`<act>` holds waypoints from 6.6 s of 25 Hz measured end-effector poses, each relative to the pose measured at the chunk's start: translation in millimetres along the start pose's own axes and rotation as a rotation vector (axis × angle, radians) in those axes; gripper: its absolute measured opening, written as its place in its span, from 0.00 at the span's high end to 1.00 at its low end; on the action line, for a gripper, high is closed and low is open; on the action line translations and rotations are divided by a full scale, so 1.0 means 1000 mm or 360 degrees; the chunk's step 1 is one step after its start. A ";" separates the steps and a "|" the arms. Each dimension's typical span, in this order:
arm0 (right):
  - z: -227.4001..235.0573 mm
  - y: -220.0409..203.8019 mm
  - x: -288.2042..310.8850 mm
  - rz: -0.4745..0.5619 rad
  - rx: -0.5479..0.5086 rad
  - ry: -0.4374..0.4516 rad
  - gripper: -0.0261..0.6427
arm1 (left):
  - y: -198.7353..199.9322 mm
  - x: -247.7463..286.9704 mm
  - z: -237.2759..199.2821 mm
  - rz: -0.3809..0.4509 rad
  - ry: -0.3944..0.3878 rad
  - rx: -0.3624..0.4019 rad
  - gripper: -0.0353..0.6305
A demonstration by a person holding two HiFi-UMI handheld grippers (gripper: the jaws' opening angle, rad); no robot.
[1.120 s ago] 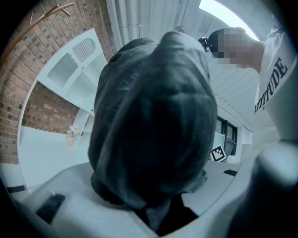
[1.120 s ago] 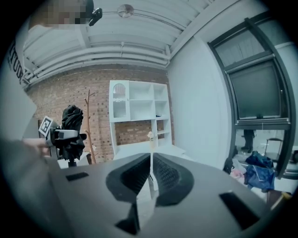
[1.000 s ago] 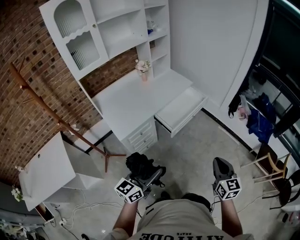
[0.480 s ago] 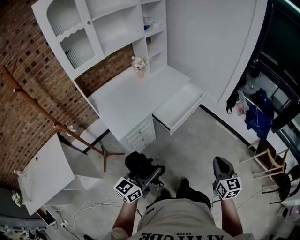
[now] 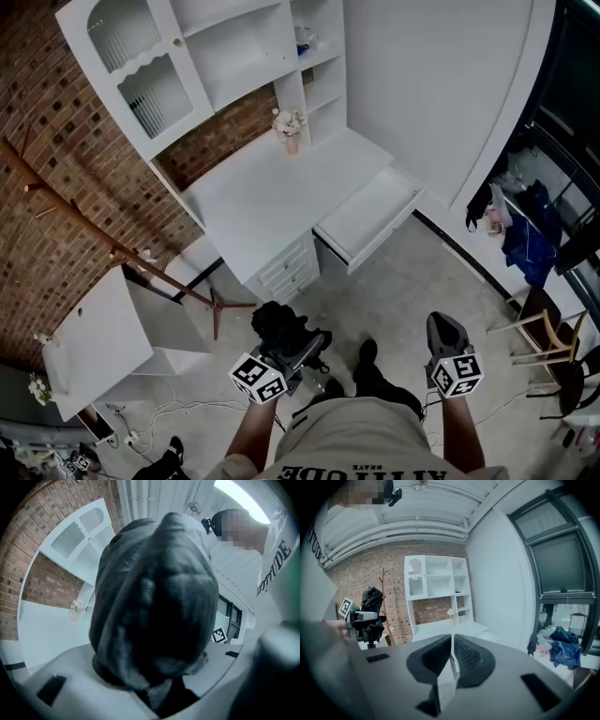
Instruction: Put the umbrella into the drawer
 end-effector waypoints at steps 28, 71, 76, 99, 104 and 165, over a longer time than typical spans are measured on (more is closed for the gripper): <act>0.131 0.056 0.171 -0.0108 0.0002 0.0352 0.91 | 0.040 0.179 -0.064 0.0025 0.0283 0.0023 0.60; 0.146 0.074 0.296 -0.0222 0.0106 0.0025 0.91 | 0.055 0.316 -0.244 -0.0219 -0.0117 -0.0063 0.60; 0.136 0.080 0.320 -0.0223 0.0118 -0.0073 0.91 | 0.059 0.335 -0.280 -0.0266 -0.0222 -0.0080 0.60; 0.116 0.089 0.365 -0.0217 0.0188 -0.0249 0.91 | 0.061 0.380 -0.338 -0.0352 -0.0449 -0.0136 0.60; 0.129 0.085 0.371 -0.0234 0.0209 -0.0213 0.91 | 0.057 0.388 -0.337 -0.0386 -0.0412 -0.0128 0.60; 0.368 -0.048 0.541 -0.0683 0.0631 0.0275 0.91 | -0.254 0.630 -0.401 -0.1589 0.0183 0.0078 0.60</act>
Point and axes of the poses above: the fingertips, and each gripper's own axes: x forward along the fingers, z to its right, y out of its top, the point moved 4 cm from there along -x, backward along the fingers, and after that the axes turned 3 degrees about x, right-handed, at the moved point
